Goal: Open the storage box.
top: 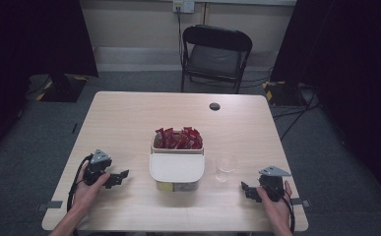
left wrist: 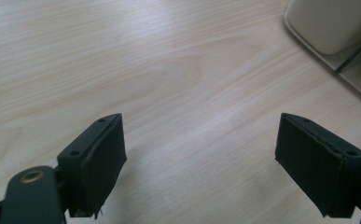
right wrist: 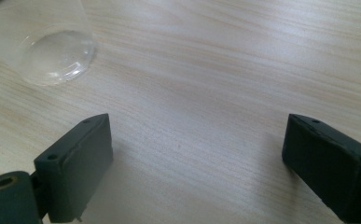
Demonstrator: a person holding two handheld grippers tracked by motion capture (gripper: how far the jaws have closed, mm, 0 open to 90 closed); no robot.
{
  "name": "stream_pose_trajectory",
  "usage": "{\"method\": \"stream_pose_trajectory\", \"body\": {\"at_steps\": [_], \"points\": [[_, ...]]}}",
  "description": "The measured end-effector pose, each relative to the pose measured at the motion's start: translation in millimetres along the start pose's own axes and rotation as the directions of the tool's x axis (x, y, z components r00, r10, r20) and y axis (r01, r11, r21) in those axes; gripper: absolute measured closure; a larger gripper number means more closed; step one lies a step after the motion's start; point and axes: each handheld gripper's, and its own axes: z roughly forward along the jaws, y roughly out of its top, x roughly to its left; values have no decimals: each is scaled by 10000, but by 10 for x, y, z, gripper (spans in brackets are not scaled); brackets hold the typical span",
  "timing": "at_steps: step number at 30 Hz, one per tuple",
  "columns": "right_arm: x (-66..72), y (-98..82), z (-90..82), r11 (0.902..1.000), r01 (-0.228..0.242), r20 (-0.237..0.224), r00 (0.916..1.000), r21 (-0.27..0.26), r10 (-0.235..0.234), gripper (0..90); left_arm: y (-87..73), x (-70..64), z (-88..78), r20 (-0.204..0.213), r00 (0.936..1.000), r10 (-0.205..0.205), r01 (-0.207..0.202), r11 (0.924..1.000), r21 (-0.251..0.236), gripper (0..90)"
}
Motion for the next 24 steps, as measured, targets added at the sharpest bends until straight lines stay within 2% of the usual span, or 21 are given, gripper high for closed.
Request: {"method": "stream_pose_trajectory", "body": {"at_steps": [3,10,11,18,19,21,23,24], "points": [[0,0,0,10000,-3,1,10000,-1,3,81,16,-24,-23,399,9990,-175,179,9998,-84,158],[0,0,0,10000,-5,1,10000,0,5,81,69,-97,-56,864,9962,-65,77,9999,-140,172],[1,0,0,10000,-4,12,10000,-5,4,81,84,-128,-60,1035,9946,-46,63,9999,-157,172],[0,0,0,10000,-3,1,10000,1,3,81,127,-225,-77,1254,9920,113,-83,9997,-243,172],[0,0,0,10000,-5,5,10000,3,5,81,140,-255,-76,1425,9897,119,-83,9996,-265,172],[0,0,0,10000,-3,3,10000,2,3,81,148,-267,-75,1518,9883,181,-141,9995,-273,172],[0,0,0,10000,-4,4,10000,1,4,81,162,-297,-78,1846,9823,312,-236,9988,-433,172],[0,0,0,10000,-2,4,10000,1,2,81,168,-310,-83,1878,9816,340,-260,9987,-448,172]]}}
